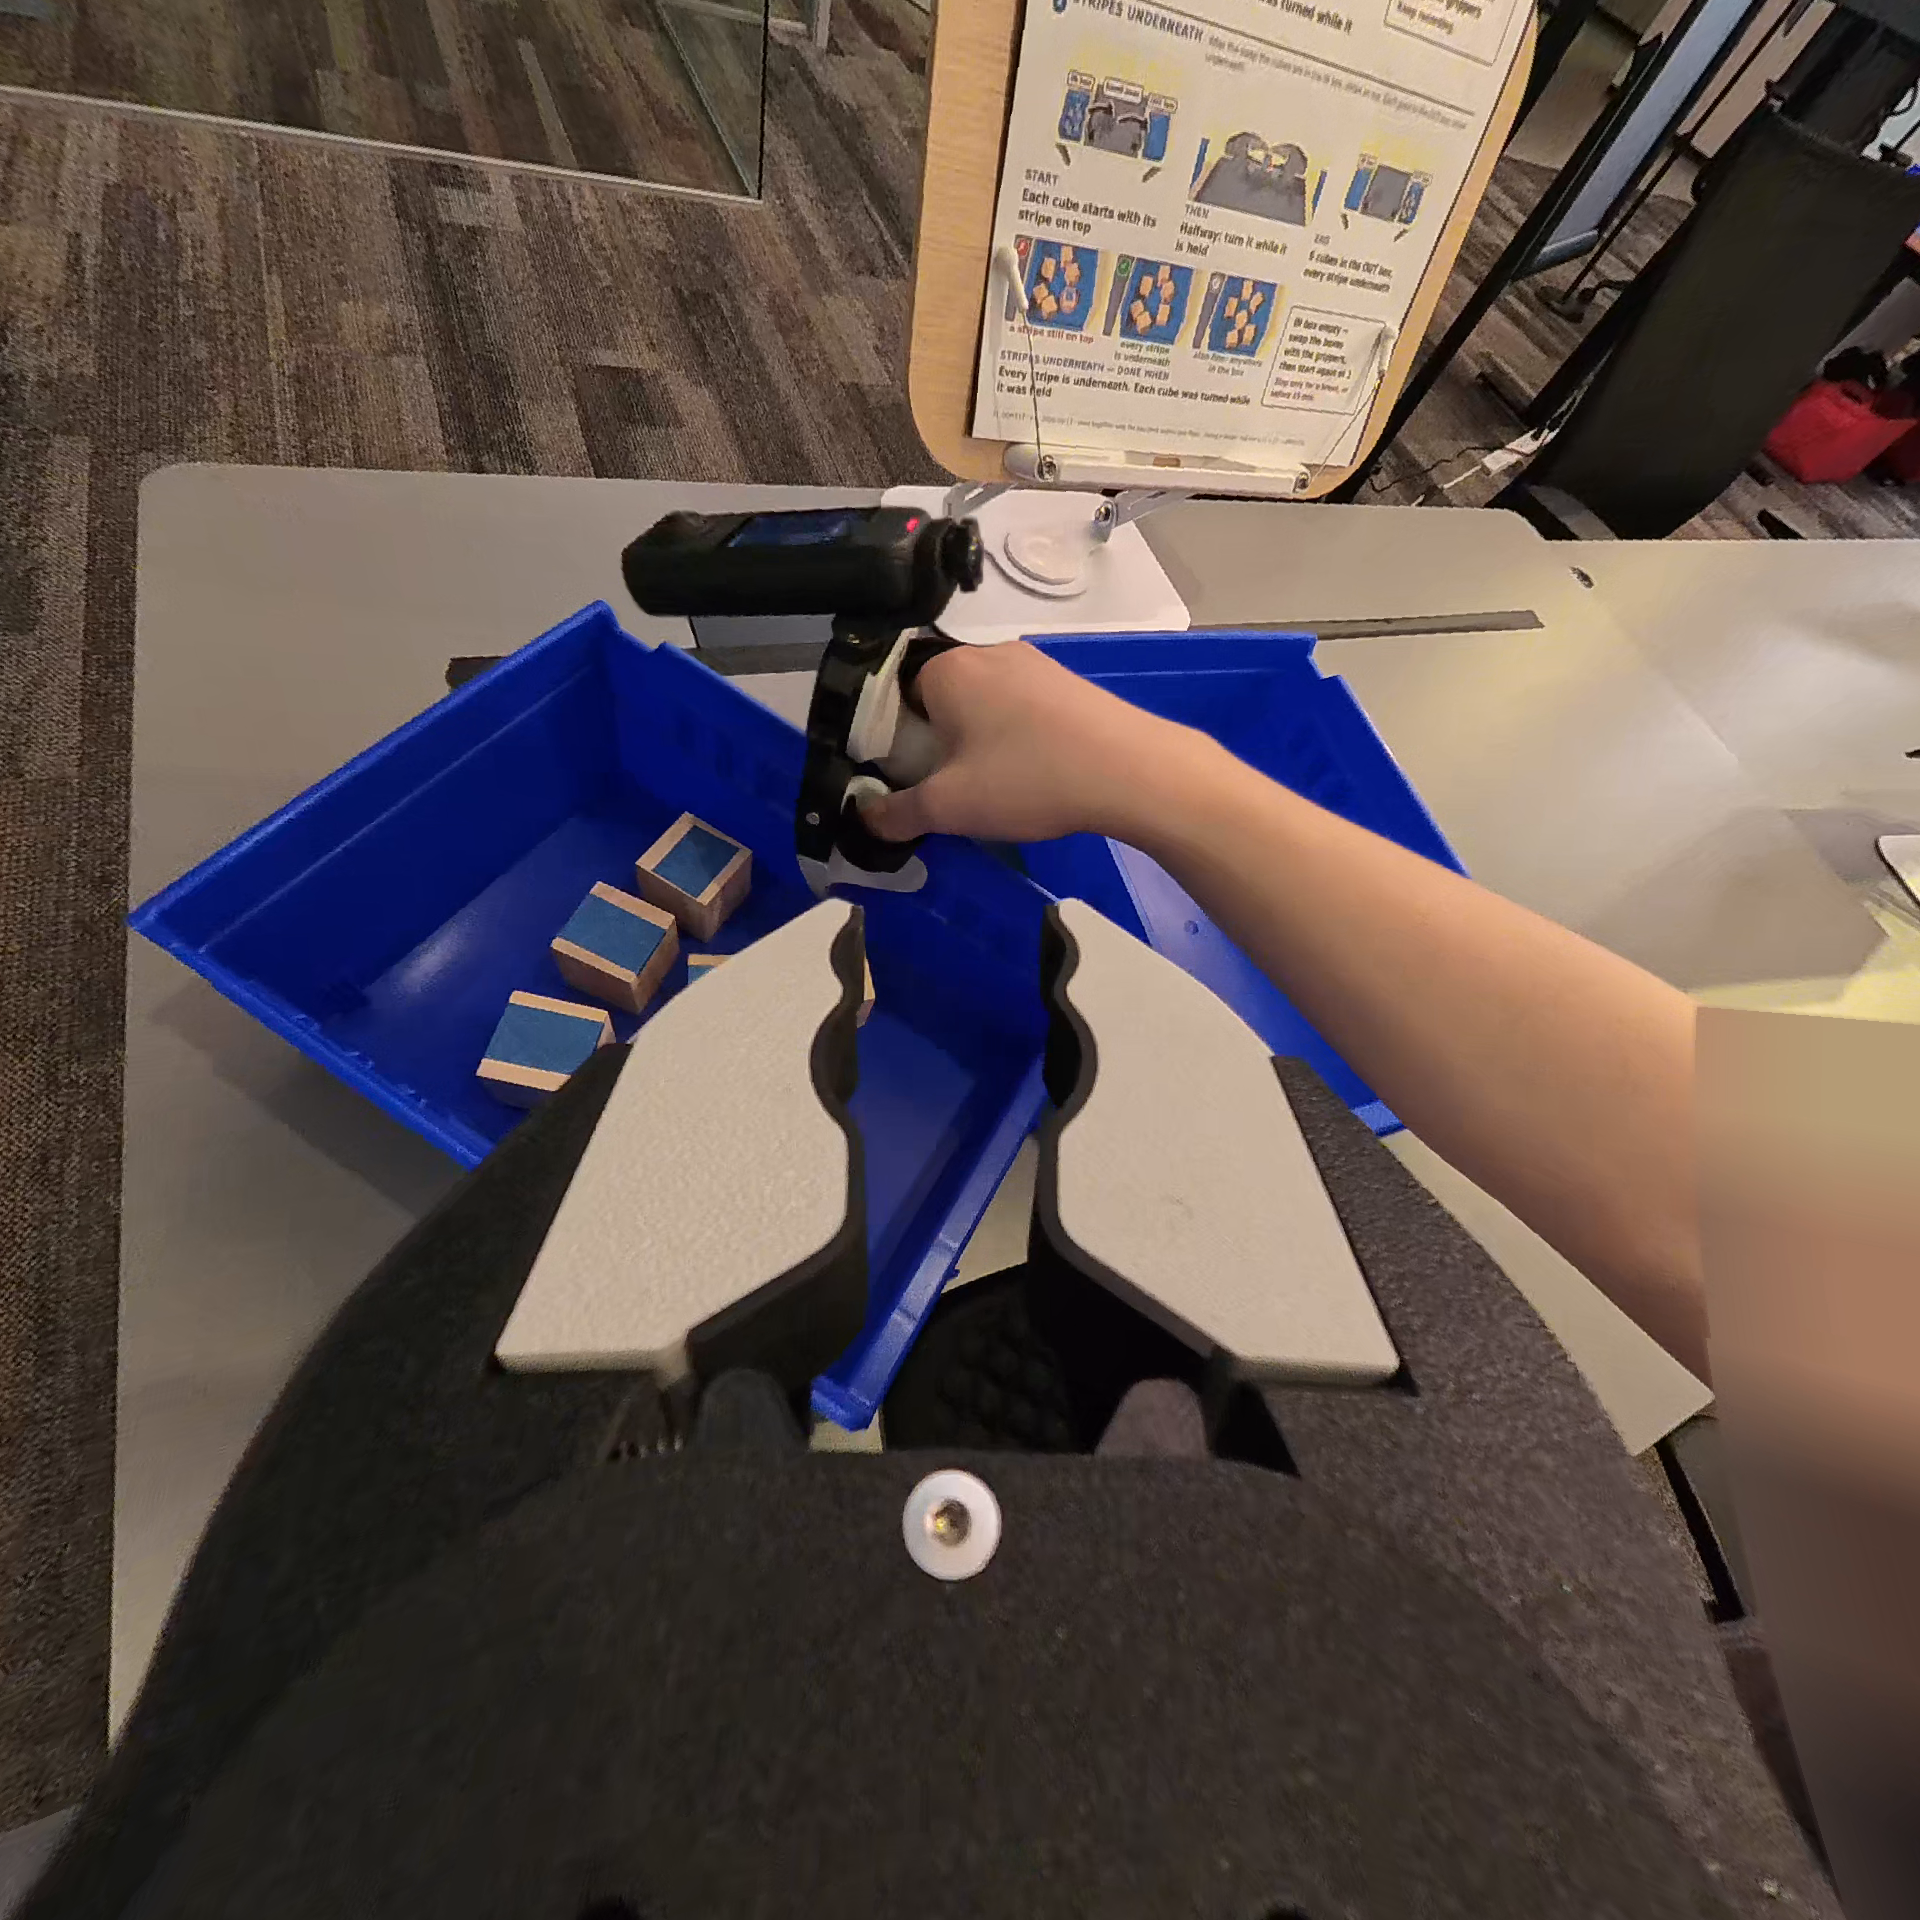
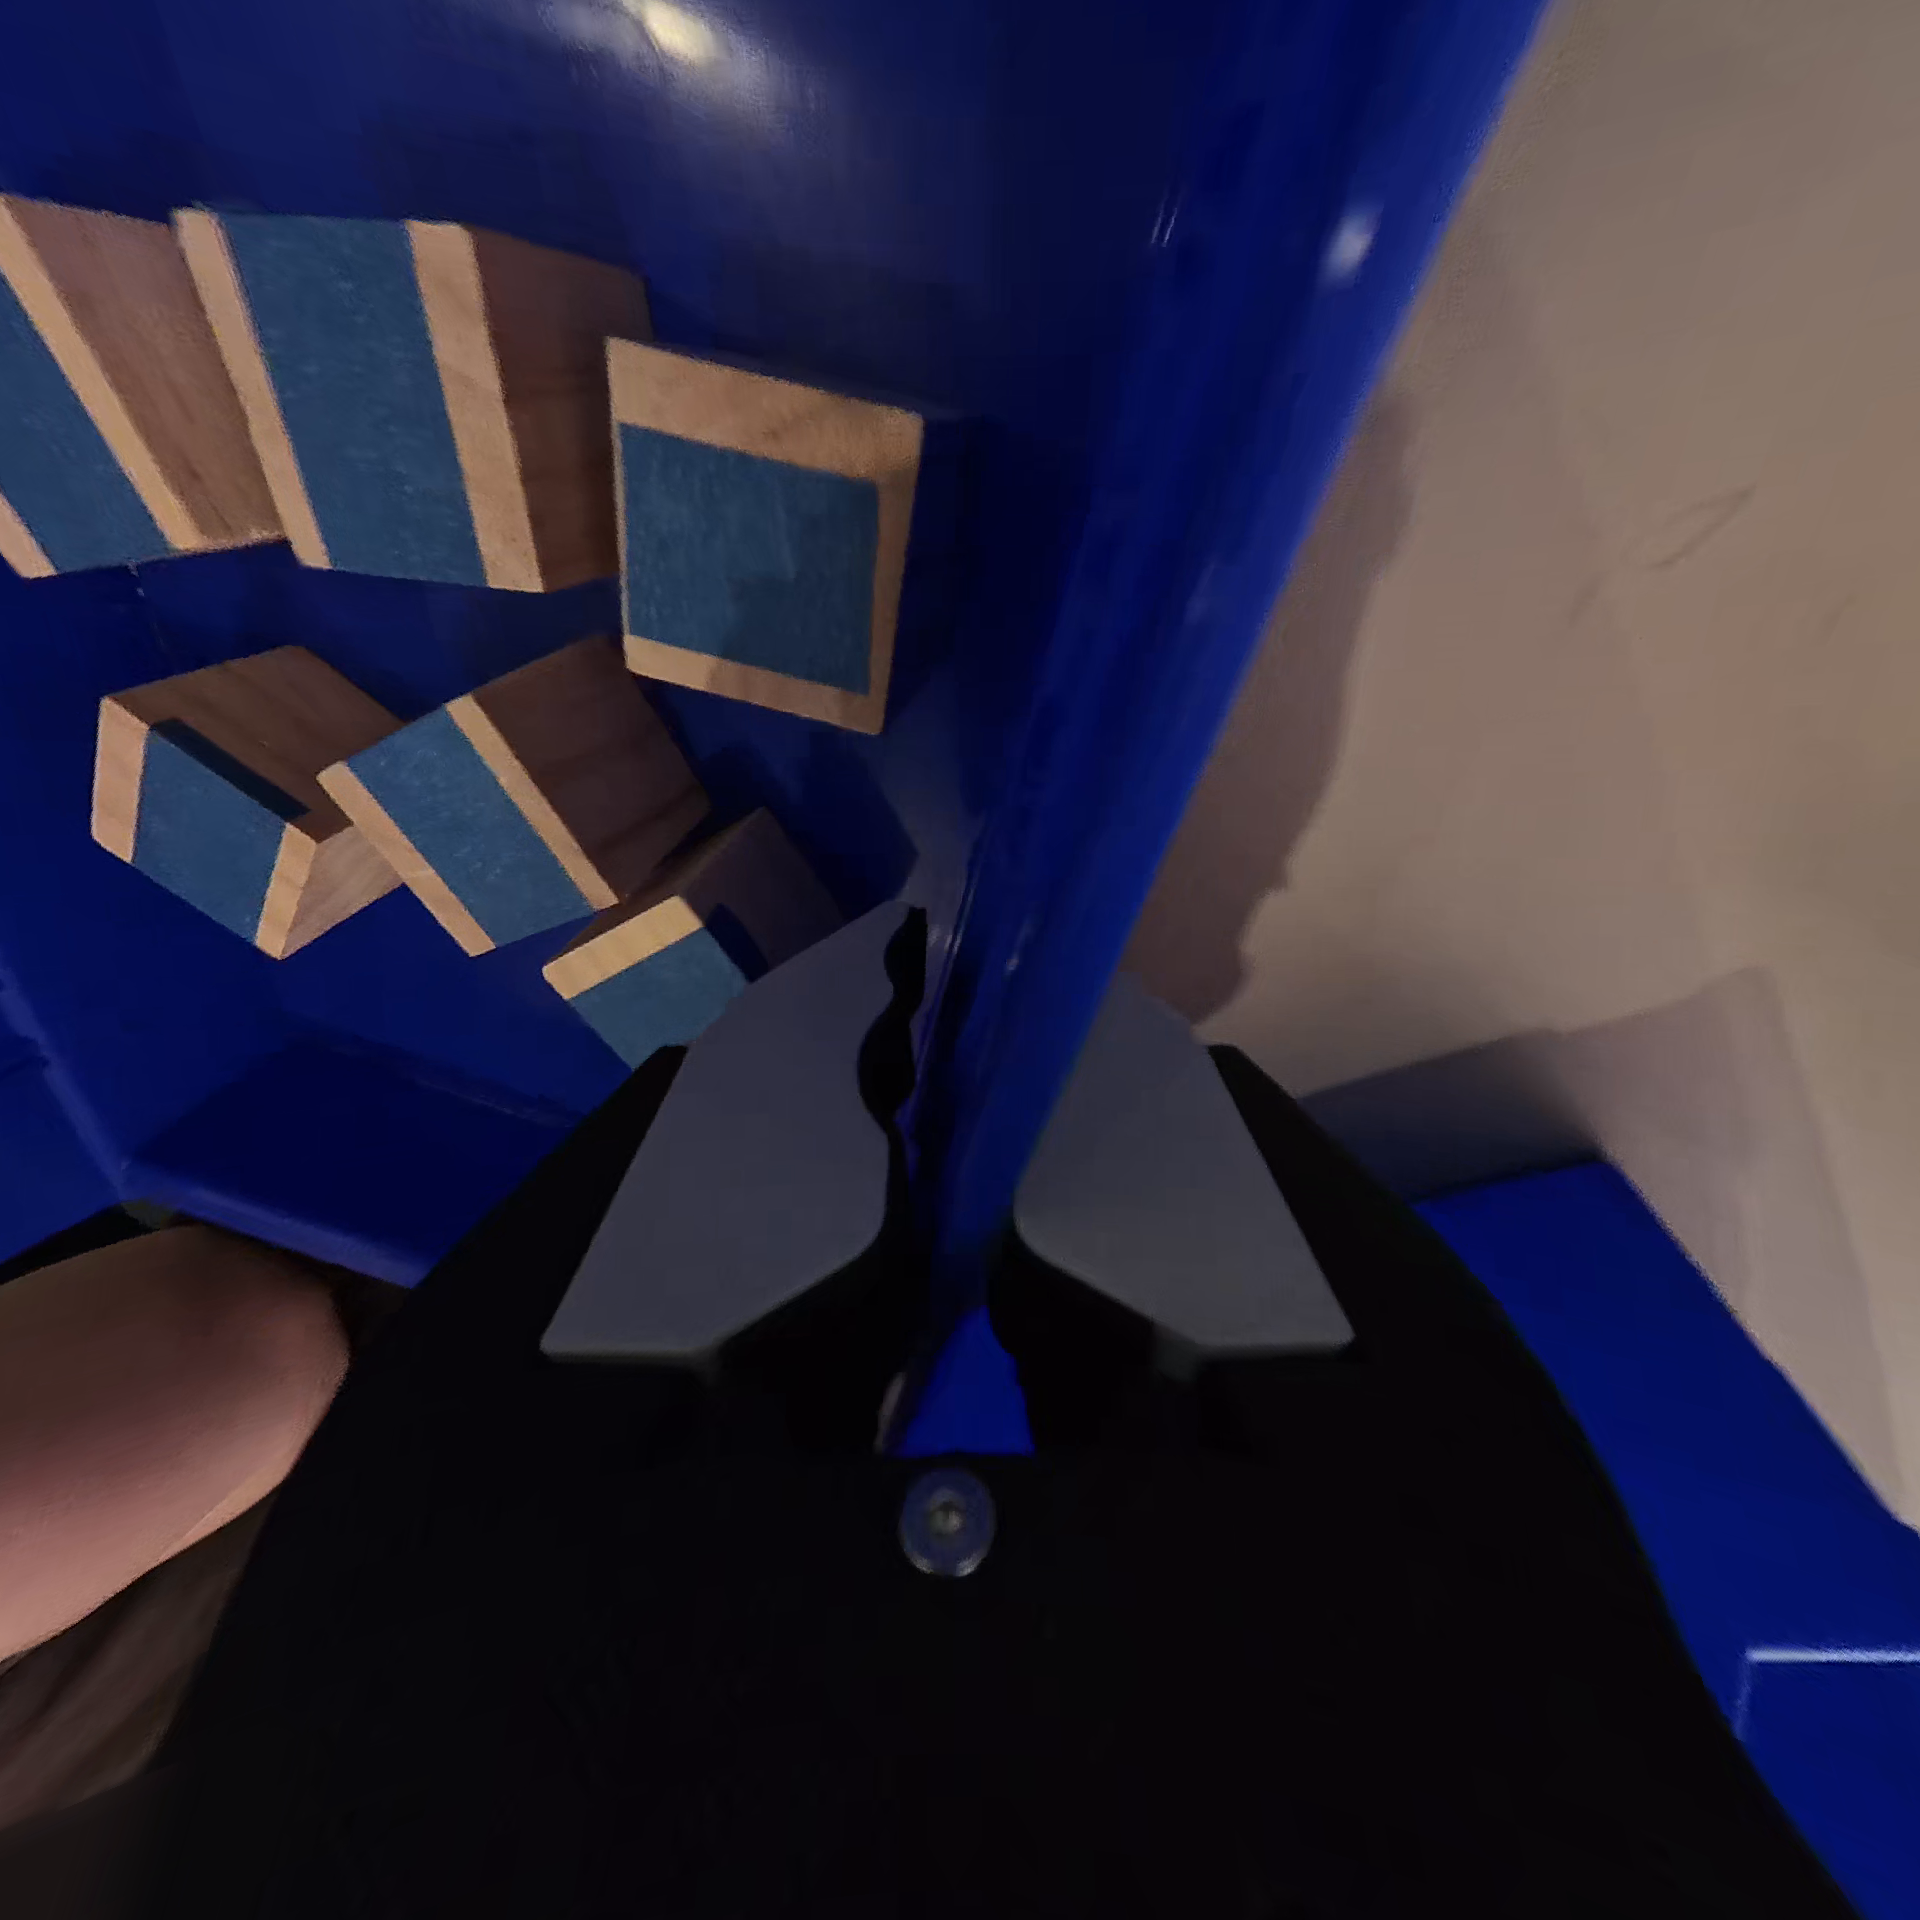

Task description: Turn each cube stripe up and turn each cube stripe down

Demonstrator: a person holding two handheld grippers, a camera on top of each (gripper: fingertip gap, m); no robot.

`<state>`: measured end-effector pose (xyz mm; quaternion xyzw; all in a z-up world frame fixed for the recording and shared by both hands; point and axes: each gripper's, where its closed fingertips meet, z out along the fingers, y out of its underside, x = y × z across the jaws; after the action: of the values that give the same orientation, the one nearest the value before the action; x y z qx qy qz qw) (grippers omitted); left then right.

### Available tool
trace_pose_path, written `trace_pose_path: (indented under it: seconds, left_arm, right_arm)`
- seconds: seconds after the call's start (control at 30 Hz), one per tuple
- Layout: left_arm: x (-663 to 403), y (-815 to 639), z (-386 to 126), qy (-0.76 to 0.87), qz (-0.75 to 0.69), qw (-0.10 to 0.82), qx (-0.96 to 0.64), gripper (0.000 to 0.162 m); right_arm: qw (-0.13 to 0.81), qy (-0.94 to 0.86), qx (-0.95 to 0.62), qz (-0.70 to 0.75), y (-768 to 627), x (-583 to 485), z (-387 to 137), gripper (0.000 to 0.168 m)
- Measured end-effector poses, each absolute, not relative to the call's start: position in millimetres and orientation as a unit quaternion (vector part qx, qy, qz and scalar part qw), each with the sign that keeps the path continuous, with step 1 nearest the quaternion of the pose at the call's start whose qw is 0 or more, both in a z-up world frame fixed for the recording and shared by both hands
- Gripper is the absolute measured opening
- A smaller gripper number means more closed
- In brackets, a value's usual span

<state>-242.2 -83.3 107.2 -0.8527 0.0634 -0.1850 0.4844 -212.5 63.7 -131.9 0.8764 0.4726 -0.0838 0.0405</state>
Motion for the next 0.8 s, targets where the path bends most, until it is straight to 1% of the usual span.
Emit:
trace_pose_path:
  seconds: [0.03,0.07,0.1,0.17,0.23,0.27,0.3,0.33,0.4,0.53,0.6,0.73,0.77,0.8]
  left_arm:
    - [-241.1,-83.1,106.5,0.066,-0.184,0.482,-0.854,0.032]
    - [-239.9,-83.1,105.9,0.069,-0.184,0.480,-0.855,0.032]
    - [-238.4,-82.8,105.5,0.073,-0.184,0.479,-0.855,0.032]
    - [-236.1,-80.7,105.7,0.079,-0.182,0.478,-0.856,0.032]
    - [-232.8,-79.5,103.6,0.084,-0.185,0.471,-0.858,0.032]
    - [-230.8,-79.6,101.6,0.088,-0.186,0.466,-0.861,0.032]
    - [-229.1,-79.7,99.6,0.093,-0.185,0.460,-0.863,0.032]
    - [-227.4,-79.8,97.9,0.096,-0.185,0.456,-0.865,0.032]
    - [-223.5,-79.0,96.3,0.100,-0.185,0.450,-0.868,0.032]
    - [-211.2,-78.1,97.5,0.122,-0.182,0.445,-0.868,0.033]
    - [-204.5,-77.8,100.2,0.138,-0.176,0.450,-0.865,0.033]
    - [-192.9,-78.6,100.5,0.162,-0.171,0.446,-0.863,0.033]
    - [-191.0,-78.3,99.3,0.165,-0.170,0.443,-0.865,0.033]
    - [-189.4,-78.1,97.9,0.167,-0.169,0.438,-0.867,0.033]
  right_arm:
    - [0.017,0.477,0.874,-0.094,68.9,-214.2,-127.1,0.014]
    - [-0.019,0.474,0.872,-0.116,75.5,-218.7,-115.9,0.013]
    - [-0.077,0.474,0.866,-0.141,85.5,-223.7,-97.0,0.014]
    - [-0.235,0.480,0.829,-0.166,108.1,-221.4,-38.6,0.023]
    - [-0.380,0.465,0.786,-0.145,117.6,-186.6,25.2,0.022]
    - [-0.421,0.455,0.774,-0.131,115.2,-160.9,47.2,0.026]
    - [-0.449,0.442,0.768,-0.111,113.0,-132.4,61.6,0.035]
    - [-0.466,0.424,0.772,-0.085,112.8,-101.1,69.6,0.039]
    - [-0.469,0.365,0.804,-0.024,116.1,-32.9,68.2,0.047]
    - [-0.376,0.288,0.879,0.052,106.7,69.1,11.3,0.058]
    - [-0.353,0.283,0.891,0.044,97.4,89.2,-19.7,0.058]
    - [-0.255,0.274,0.926,0.038,74.1,119.0,-80.9,0.060]
    - [-0.235,0.273,0.933,0.016,69.2,117.8,-90.3,0.059]
    - [-0.206,0.276,0.939,-0.005,63.0,116.8,-99.4,0.052]
